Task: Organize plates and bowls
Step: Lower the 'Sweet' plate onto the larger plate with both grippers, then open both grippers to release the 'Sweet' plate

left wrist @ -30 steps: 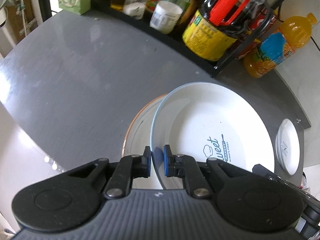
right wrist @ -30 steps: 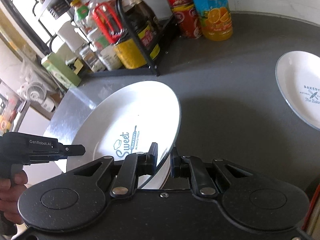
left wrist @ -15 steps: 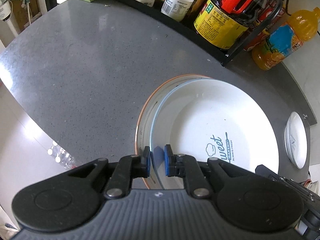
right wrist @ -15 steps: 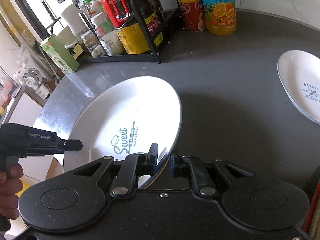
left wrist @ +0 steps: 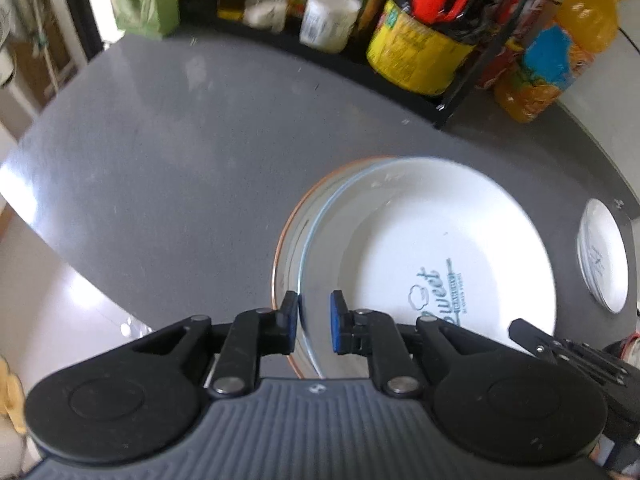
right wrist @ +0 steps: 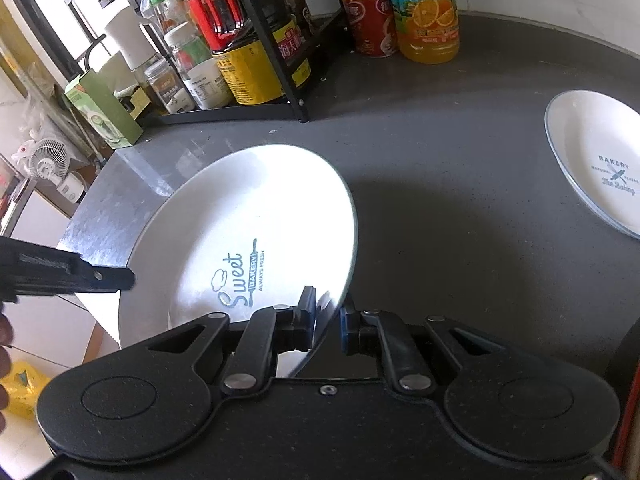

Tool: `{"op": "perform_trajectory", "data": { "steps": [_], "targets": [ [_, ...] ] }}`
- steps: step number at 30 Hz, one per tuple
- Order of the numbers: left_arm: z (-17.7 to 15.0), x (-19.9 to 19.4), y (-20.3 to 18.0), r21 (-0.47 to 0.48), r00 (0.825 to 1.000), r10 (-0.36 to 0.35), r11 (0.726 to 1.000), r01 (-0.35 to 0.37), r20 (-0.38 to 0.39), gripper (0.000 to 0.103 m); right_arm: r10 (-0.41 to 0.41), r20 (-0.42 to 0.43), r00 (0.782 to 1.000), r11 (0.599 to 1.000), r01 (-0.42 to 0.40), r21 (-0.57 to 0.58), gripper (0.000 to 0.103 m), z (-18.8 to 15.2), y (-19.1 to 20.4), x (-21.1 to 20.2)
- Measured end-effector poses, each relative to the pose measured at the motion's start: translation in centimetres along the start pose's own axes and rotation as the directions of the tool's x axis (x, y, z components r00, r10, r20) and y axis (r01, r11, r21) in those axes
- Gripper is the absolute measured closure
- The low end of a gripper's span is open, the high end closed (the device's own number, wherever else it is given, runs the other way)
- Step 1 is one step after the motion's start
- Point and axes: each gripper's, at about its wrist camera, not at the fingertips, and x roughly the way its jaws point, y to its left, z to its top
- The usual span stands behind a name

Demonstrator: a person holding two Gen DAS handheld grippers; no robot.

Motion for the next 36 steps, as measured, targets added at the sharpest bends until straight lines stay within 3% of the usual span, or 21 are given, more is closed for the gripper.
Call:
{"op": "perform_trajectory", "data": {
  "steps": [6, 8, 16, 20, 24, 26, 36],
  "targets": [
    [0.3, -0.6, 0.3, -0.006, 1.0, 0.016, 1.0, -0.016, -0.016, 0.068, -0.005, -0.001, 1.0, 1.0, 0.005, -0.006, 0.091, -0.1, 0.2, 0.3],
    [0.2, -0.6, 0.5, -0.006, 0.999, 0.029, 1.0, -0.029, -0.014, 0.055, -0.014, -0.011, 1.0, 1.0, 0.014, -0.017, 0.09, -0.1, 0.5, 0.6],
    [0.0, -0.8, 0.9, -0.019, 0.999, 0.046, 0.999, -0.047, -0.015, 0.034, -0.032, -0.06, 0.998, 0.999, 0.031, -0.019, 0.083, 0.3, 1.1, 1.9],
    [0.1, -0.9, 0.8, -0.025, 0.998, 0.065, 0.998, -0.065, -0.025, 0.033, -0.005, -0.079, 0.997, 1.0, 0.006, 0.013, 0.08, 0.9, 0.7, 1.7],
    [0.6, -1.5, 0.3, -0.022, 0.998, 0.065, 0.998, -0.065, -0.025, 0.033, 0.021, -0.037, 0.999, 0.998, -0.019, 0.055, 0.054, 1.5, 0.0, -0.3],
    [1.0, -2.0, -0.3, -0.013, 0.998, 0.064, 0.998, -0.064, -0.01, 0.033, 0.019, 0.0, 1.0, 0.997, -0.019, 0.074, 0.048, 1.9, -0.4, -1.6],
    [3.5, -2.5, -5.2, 0.082, 1.0, 0.018, 0.996, -0.018, 0.003, 0.032, -0.091, 0.074, 0.993, 0.979, 0.076, 0.19, 0.029, 4.4, -3.5, -6.2]
  ]
}}
